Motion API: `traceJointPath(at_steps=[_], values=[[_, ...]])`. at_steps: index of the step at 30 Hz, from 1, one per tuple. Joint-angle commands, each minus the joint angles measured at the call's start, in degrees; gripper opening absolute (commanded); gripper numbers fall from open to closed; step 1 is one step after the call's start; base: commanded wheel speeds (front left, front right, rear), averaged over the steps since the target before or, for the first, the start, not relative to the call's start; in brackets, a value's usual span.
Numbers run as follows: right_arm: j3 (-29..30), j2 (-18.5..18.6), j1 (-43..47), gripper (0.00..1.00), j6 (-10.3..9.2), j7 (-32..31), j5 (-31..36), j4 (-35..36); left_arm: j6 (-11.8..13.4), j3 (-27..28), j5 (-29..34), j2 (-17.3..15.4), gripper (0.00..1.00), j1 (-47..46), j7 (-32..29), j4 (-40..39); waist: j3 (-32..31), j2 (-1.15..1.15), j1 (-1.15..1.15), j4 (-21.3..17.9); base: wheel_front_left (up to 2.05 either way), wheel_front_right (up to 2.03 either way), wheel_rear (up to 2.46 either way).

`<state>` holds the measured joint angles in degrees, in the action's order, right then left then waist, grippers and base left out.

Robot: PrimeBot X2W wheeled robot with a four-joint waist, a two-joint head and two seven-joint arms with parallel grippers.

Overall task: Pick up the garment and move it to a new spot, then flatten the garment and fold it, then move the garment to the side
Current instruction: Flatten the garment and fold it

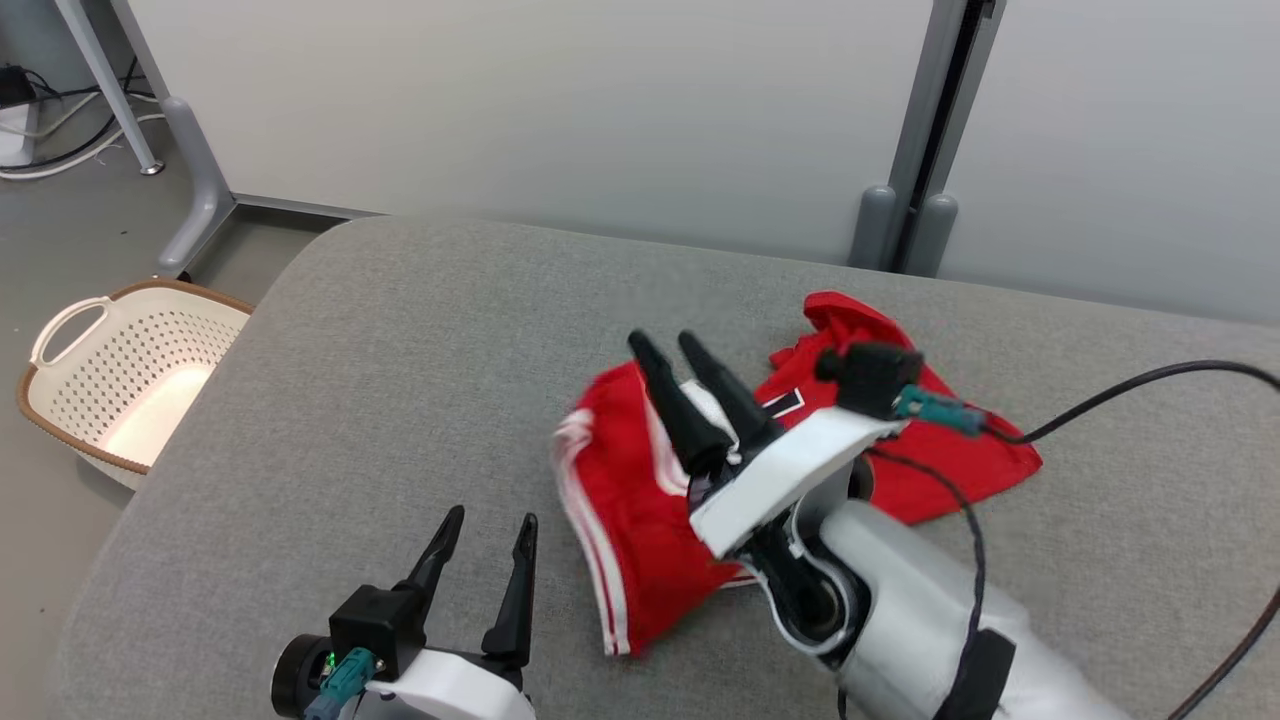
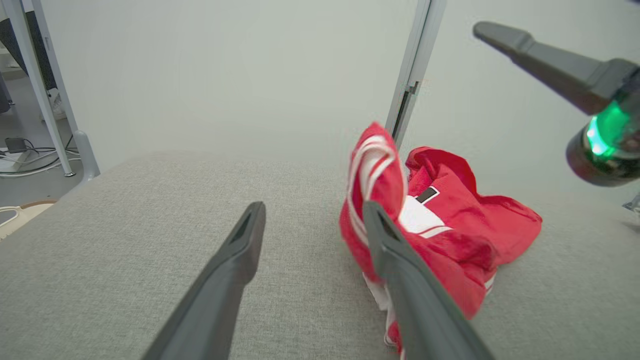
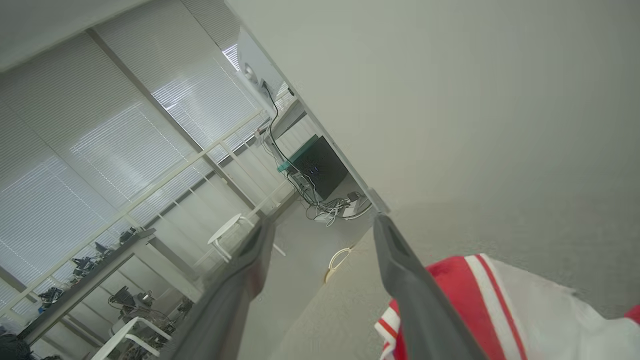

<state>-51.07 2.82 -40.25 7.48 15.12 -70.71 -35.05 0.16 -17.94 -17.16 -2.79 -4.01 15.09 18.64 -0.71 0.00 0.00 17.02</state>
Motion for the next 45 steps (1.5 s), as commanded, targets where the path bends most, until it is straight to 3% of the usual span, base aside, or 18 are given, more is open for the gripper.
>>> traceJointPath(at_steps=[1,3,7,10,16,23,30,37,45], values=[[-2.32,0.16,1.04,1.00,0.02,0.04,-0.56,-0.79,0.35,0.49,-0.24,-0.22,1.00,-0.66,0.09,-0.36,0.40,0.00,0.00,-0.64,0.00,0.00,0.00],[-6.01,0.20,0.68,1.00,0.02,0.04,-0.61,-2.45,0.37,0.87,-0.14,-0.21,1.00,-0.97,0.09,-0.52,0.70,0.00,0.00,-1.40,0.00,0.00,0.00],[-3.94,0.22,-1.70,1.00,0.02,0.04,0.45,-6.03,0.41,1.73,0.09,-0.21,1.00,-1.44,0.09,-0.86,1.08,0.00,0.00,-3.26,0.00,0.00,0.00],[2.16,0.18,-3.44,1.00,0.02,0.04,4.84,-9.26,0.44,2.47,0.42,-0.21,1.00,-1.41,0.09,-1.13,1.00,0.00,0.00,-4.87,0.00,0.00,0.00],[18.63,0.76,-1.33,1.00,0.02,0.03,21.93,-13.16,0.17,4.35,0.24,-0.22,1.00,-2.09,0.09,-2.44,0.65,0.00,0.00,-7.93,0.00,0.00,0.00],[36.60,2.71,11.63,1.00,0.02,0.04,38.77,-3.99,0.63,6.26,0.54,-0.22,1.00,-2.04,0.09,-5.22,0.53,0.00,0.00,-10.73,0.00,0.00,0.00],[49.95,1.09,26.46,1.00,0.01,0.04,46.92,8.68,1.59,6.63,0.16,-0.21,1.00,0.31,0.09,-8.03,0.59,0.00,0.00,-12.87,0.00,0.00,0.00],[52.35,0.25,31.24,1.00,0.01,0.04,49.51,11.55,1.85,5.62,-0.02,-0.22,1.00,1.26,0.09,-8.52,1.11,0.00,0.00,-13.49,0.00,0.00,0.00],[50.80,0.13,24.99,1.00,0.01,-4.32,52.61,7.40,1.04,3.94,-0.27,-0.22,1.00,-0.93,0.09,-8.36,4.31,0.00,0.00,-11.17,0.00,0.00,0.00]])
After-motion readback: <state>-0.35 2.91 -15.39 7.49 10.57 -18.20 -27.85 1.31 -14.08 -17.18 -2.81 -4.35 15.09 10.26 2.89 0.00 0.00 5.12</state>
